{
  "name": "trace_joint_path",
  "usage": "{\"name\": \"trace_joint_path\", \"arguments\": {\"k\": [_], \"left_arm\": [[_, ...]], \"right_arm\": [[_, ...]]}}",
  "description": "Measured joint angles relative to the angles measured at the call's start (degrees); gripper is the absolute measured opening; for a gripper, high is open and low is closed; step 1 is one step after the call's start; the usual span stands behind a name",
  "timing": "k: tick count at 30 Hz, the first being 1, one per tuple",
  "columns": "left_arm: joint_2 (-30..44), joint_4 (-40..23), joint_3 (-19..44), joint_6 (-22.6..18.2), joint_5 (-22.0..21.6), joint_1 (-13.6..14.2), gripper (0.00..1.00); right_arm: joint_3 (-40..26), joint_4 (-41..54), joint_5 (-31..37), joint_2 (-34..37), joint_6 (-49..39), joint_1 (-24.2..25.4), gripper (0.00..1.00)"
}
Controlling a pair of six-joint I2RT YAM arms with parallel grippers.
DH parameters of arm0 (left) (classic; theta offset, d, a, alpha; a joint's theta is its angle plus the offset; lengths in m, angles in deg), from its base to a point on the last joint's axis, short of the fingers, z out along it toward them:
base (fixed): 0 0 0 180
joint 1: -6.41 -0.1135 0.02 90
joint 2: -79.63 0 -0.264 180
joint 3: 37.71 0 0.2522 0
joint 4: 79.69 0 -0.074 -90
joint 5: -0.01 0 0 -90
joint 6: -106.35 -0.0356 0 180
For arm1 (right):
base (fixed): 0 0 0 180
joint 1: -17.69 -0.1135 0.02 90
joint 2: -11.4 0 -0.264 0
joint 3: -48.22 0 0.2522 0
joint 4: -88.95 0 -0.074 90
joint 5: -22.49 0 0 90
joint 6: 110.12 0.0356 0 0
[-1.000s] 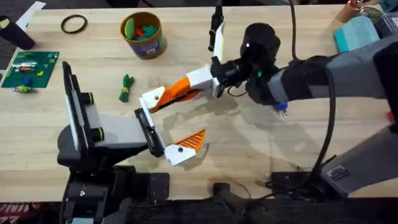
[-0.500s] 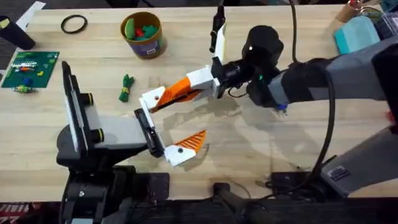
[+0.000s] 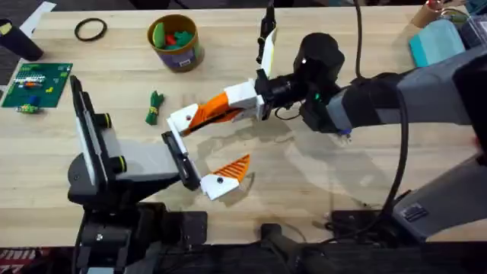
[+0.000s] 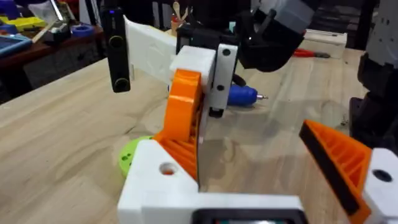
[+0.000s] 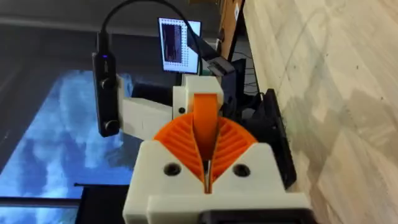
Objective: Pick up the gripper from the table and insert it into the empty holder that is missing its gripper. Then pick up a screw, insert it into the mounting hole, and use the screwdriver to tighten it. Finally, clean up the table by picking up the vegetable and placing it into the bucket.
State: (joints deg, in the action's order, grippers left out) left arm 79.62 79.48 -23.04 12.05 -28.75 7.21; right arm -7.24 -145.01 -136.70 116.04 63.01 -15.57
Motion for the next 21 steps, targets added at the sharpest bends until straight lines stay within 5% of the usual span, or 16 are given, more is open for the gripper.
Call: {"name": "trace_joint_path", "arguments": {"k": [21], "left_arm": [[0.00,-0.26,0.07,0.32,1.77,0.02,0.988]], "right_arm": [[3.67,-6.36,1.49,0.00,0.66,-0.02,0.013]]}}
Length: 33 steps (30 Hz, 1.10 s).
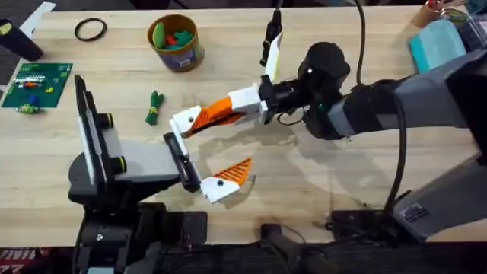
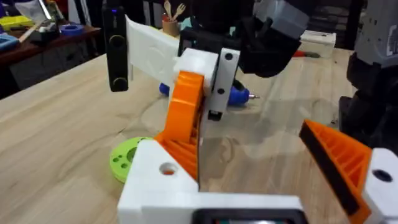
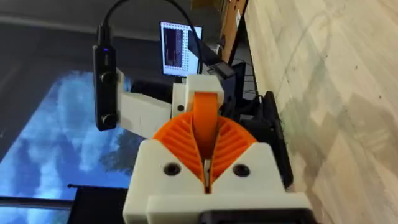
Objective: Pick up the gripper from the table and insert it into the empty holder that is missing its gripper. Then pick up a screw, insert it into the mounting hole, and use the screwdriver to tighten it. Finally, clean up the table by picking up the vegetable and placing it into the bucket.
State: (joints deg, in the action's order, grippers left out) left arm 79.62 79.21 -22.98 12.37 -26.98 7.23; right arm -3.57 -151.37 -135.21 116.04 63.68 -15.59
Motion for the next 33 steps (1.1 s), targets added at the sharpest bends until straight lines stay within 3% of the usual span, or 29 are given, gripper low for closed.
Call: {"name": "trace_joint_path", "arguments": {"k": [33], "left_arm": [[0.00,0.00,-0.02,0.31,-0.01,0.00,0.987]], "right_arm": [[0.00,0.00,0.19,0.00,2.40,0.00,0.007]]}}
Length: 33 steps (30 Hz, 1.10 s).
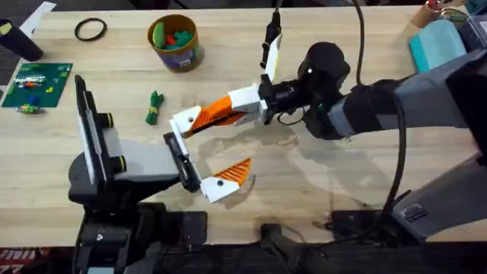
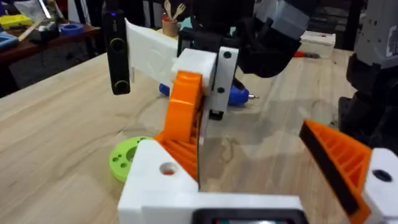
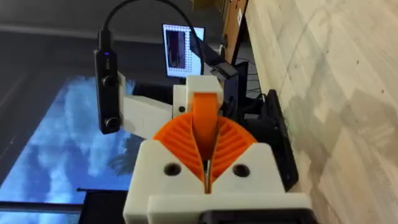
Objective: Pick up the gripper from the table and insert it into the empty holder that is missing its gripper. Then pick up a screw, insert it into the mounting hole, and use the screwdriver to tighten it. Finally, clean up the table by picking up the vegetable and placing it into the bucket.
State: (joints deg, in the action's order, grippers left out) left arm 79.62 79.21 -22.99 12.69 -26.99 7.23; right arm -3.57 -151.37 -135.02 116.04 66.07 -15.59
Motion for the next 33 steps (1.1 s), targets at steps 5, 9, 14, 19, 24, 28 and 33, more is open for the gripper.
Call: {"name": "trace_joint_path", "arguments": {"k": [5,9,14,19,24,28,33], "left_arm": [[0.00,0.01,0.02,-0.01,-0.05,0.00,0.987],[0.00,0.02,0.00,-0.07,-0.25,0.00,0.987],[0.00,0.04,0.02,-0.04,-0.52,0.00,0.987],[0.00,0.04,0.02,-0.08,-0.59,0.00,0.987],[0.00,0.04,0.06,-0.70,-0.32,0.00,0.987],[0.00,-0.03,0.06,-0.69,0.12,0.00,0.987],[0.00,-0.20,0.06,-0.66,1.16,0.00,0.987]], "right_arm": [[0.00,-0.34,0.23,0.00,0.18,-0.06,0.007],[0.17,-0.93,0.84,0.00,0.20,-0.26,0.007],[0.26,-1.03,1.52,0.00,0.20,-0.44,0.007],[0.27,-1.30,1.54,0.00,0.20,-0.46,0.007],[1.01,-3.67,1.72,0.00,0.72,-0.46,0.007],[1.75,-4.48,1.95,0.00,1.01,-0.46,0.007],[3.39,-7.17,2.59,0.00,1.52,-0.49,0.007]]}}
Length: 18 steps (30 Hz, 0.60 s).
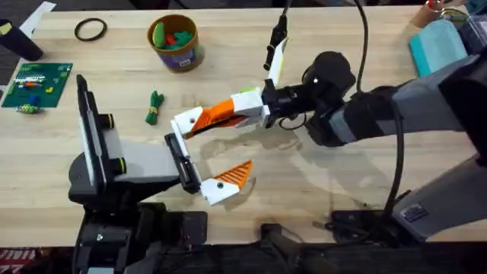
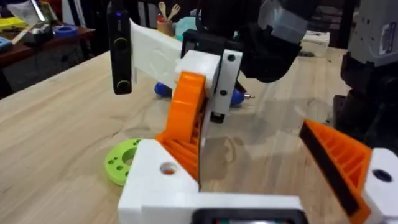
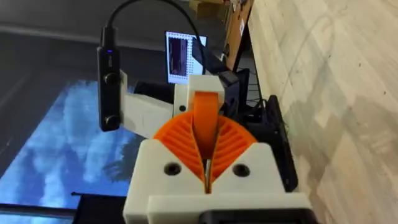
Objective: Pick up the gripper from the table and insert it into the empty holder that is missing its gripper. Then pick up a screw, insert it into the mounting hole, and use the screwdriver to tighten it. Finally, clean up the table by picking up the vegetable and placing it into the bucket.
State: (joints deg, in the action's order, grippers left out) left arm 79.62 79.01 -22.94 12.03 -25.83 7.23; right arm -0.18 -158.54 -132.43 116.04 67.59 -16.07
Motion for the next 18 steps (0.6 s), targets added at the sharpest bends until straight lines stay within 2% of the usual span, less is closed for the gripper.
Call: {"name": "trace_joint_path", "arguments": {"k": [16,18], "left_arm": [[0.00,-0.15,0.00,0.17,0.82,0.00,0.986],[0.00,-0.15,0.00,0.20,0.82,0.00,0.986]], "right_arm": [[1.29,-1.79,0.65,0.00,0.82,-0.08,0.007],[1.29,-1.78,0.63,0.00,0.94,-0.09,0.032]]}}
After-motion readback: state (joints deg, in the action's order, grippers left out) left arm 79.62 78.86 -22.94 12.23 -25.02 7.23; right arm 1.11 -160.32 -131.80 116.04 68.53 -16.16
